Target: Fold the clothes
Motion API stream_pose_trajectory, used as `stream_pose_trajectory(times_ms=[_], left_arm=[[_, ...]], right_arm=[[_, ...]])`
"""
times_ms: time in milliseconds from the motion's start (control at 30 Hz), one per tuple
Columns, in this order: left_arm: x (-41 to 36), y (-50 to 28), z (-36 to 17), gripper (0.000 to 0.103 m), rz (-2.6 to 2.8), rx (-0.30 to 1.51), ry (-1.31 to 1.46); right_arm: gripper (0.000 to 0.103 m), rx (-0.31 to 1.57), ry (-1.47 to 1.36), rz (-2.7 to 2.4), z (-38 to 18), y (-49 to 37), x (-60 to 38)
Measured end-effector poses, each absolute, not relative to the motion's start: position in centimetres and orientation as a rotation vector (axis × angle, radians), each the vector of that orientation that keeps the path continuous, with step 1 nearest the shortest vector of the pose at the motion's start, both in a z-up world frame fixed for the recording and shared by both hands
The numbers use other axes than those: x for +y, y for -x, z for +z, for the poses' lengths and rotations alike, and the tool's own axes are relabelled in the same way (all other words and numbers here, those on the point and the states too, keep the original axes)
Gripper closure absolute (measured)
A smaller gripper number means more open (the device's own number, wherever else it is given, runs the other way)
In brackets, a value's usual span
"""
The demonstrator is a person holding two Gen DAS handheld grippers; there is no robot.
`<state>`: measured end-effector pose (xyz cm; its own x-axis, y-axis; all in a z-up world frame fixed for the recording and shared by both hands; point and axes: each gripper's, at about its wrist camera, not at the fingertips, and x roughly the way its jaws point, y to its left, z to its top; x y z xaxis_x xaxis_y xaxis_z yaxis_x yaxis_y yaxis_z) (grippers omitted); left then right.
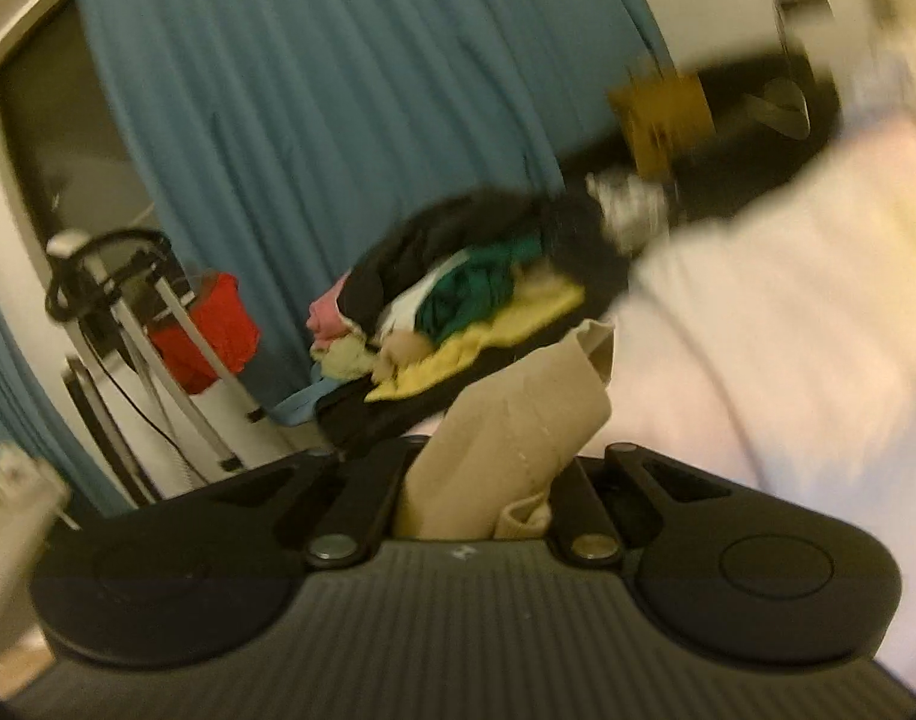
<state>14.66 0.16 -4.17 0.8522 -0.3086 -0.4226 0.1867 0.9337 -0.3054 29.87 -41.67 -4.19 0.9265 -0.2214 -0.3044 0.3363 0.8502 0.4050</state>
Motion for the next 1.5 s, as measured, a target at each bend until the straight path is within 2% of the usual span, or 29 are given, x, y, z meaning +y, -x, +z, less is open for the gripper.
stream_pose_trajectory(times_ms=[100,367,667,800,833,867,900,967,1200,1500], left_arm=[[1.3,-13.8,-3.0,0.006,-0.250,0.468,0.290],[5.2,-12.7,-1.0,0.006,-0.186,0.433,0.366],[8.9,-13.3,-2.1,0.005,-0.107,0.446,0.424],[9.4,-14.2,-3.0,0.005,-0.097,0.466,0.432],[9.4,-14.4,-3.1,0.005,-0.098,0.471,0.430],[9.4,-14.6,-3.3,0.005,-0.099,0.476,0.428],[9.4,-14.8,-3.5,0.005,-0.101,0.479,0.426],[9.2,-14.9,-3.7,0.005,-0.106,0.484,0.422],[8.1,-14.7,-3.4,0.005,-0.125,0.478,0.369],[5.6,-11.8,-2.3,0.006,-0.185,0.512,0.299]], right_arm=[[0.095,0.226,-0.278,-0.329,-1.1,-29.7,-37.1],[0.095,0.253,0.103,-0.296,0.5,-31.6,-23.5],[0.095,0.377,0.246,-0.178,-4.7,-35.8,-13.3],[0.092,0.429,0.295,-0.125,-7.1,-37.4,-9.4],[0.089,0.447,0.284,-0.099,-7.4,-37.7,-8.9],[0.072,0.473,0.235,-0.052,-7.2,-38.0,-9.4],[0.037,0.497,0.192,-0.012,-7.0,-38.2,-9.7],[0.008,0.502,0.112,0.037,-6.0,-38.0,-10.5],[0.007,0.445,-0.101,0.125,-0.9,-30.2,-14.6],[0.007,0.470,-0.150,0.086,1.5,-12.1,-21.5]])
